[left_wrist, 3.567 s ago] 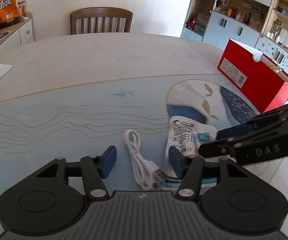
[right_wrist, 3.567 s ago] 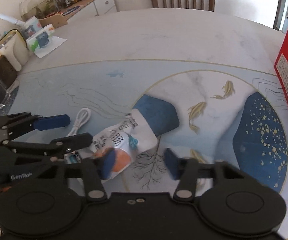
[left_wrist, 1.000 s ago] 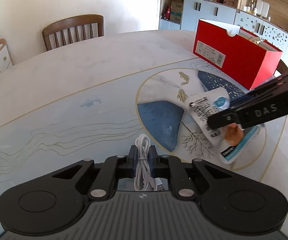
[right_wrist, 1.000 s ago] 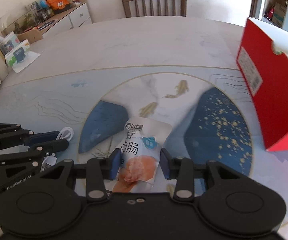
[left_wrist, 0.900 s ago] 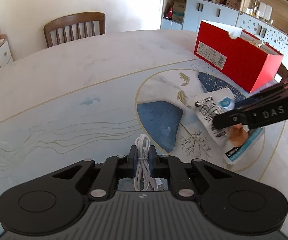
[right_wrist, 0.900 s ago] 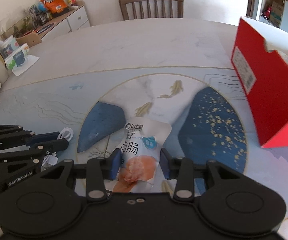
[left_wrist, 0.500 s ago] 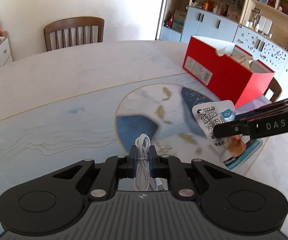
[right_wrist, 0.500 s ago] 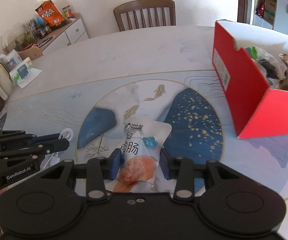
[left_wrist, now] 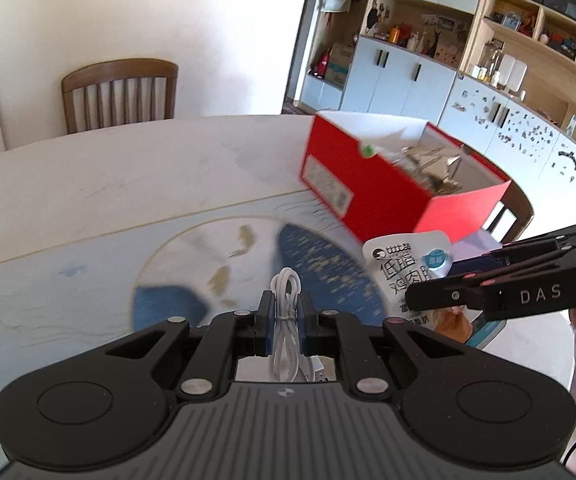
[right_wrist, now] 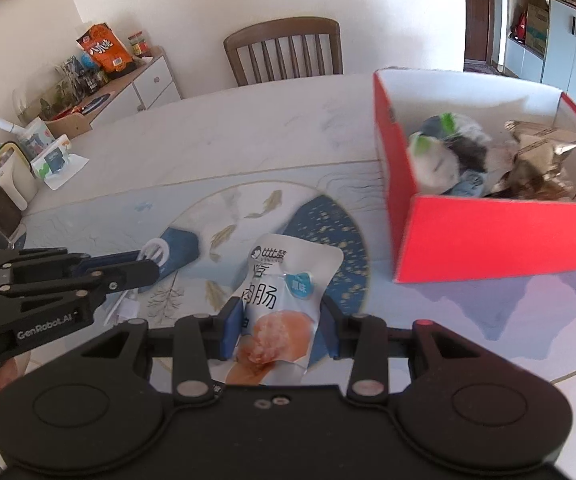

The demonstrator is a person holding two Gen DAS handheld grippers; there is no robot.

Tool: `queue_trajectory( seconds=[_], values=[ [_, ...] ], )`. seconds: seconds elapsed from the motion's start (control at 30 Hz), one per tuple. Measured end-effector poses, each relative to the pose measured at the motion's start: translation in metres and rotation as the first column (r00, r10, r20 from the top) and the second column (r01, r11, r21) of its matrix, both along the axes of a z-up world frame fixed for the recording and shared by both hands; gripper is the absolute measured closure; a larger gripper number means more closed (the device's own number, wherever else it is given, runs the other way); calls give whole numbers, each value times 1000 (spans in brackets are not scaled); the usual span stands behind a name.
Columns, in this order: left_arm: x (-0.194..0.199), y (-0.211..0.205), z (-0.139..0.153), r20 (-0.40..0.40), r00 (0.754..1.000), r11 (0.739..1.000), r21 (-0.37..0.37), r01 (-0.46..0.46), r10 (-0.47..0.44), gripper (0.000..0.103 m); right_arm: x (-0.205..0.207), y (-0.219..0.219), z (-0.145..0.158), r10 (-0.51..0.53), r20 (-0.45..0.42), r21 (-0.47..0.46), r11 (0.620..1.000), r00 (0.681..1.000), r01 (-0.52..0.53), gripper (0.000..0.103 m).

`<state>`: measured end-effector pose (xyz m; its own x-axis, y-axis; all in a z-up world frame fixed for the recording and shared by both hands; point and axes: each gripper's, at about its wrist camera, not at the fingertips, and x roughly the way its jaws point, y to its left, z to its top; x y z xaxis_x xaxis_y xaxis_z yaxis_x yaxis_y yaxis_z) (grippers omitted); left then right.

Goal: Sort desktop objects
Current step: 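Lift the sausage packet and white cable and carry both over the red box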

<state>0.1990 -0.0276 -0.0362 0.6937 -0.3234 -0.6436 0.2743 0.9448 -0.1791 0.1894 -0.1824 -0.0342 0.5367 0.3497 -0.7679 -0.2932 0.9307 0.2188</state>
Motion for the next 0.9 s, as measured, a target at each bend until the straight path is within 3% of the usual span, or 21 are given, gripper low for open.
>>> queue_trajectory(
  seconds=[0.5,0.9],
  values=[
    [31,-99,32,61,997,999,-23,46,-44,93,15,-82,31,7,66,1,1000,998,-7,63],
    [64,-163,55,97,992,996,-11,86,-84,93,35,-162,46,-50,121,-2,999,991,51,63]
  ],
)
